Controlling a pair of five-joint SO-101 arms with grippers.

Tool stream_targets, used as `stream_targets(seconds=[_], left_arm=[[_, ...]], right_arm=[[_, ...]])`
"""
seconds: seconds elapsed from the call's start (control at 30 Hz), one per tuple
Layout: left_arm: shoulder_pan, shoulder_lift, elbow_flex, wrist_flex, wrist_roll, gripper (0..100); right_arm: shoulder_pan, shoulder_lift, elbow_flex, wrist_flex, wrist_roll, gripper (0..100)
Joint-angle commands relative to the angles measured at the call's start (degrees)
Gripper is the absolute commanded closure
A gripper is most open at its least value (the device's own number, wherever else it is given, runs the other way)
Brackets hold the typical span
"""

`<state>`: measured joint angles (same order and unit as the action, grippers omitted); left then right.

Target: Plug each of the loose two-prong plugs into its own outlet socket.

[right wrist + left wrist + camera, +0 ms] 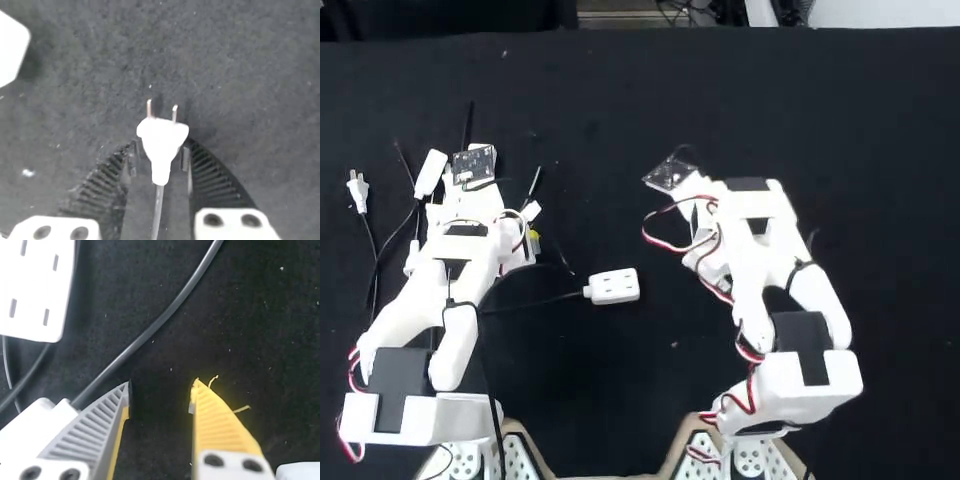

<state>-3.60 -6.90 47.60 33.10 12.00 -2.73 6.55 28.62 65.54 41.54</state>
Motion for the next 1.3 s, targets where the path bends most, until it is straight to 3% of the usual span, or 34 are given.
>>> stream_targets(seconds=[0.0,0.13,0.3,0.73,0.97,1.27], left_arm=[[1.10,-1.76,-0.13,-0.70,0.09,80],[1.10,-1.76,-0.13,-0.70,0.09,80],[1.10,-1.76,-0.13,-0.70,0.09,80],[1.10,-1.76,-0.13,-0.70,0.09,80],[1.10,-1.76,-0.13,-0.70,0.09,80],[1.10,-1.76,-0.04,-0.70,0.09,80]], right_arm=[[-0.97,-2.42,-0.66,0.35,-0.44,86.4],[-0.79,-3.03,-0.48,0.70,-0.44,87.1],[-0.97,-5.76,0.31,1.49,-2.46,99.2],[-7.38,-16.84,12.88,-3.78,-9.23,98.2],[-7.12,-17.19,13.14,-6.77,-9.76,84.1],[-7.12,-17.19,14.73,-8.88,-9.76,83.2]])
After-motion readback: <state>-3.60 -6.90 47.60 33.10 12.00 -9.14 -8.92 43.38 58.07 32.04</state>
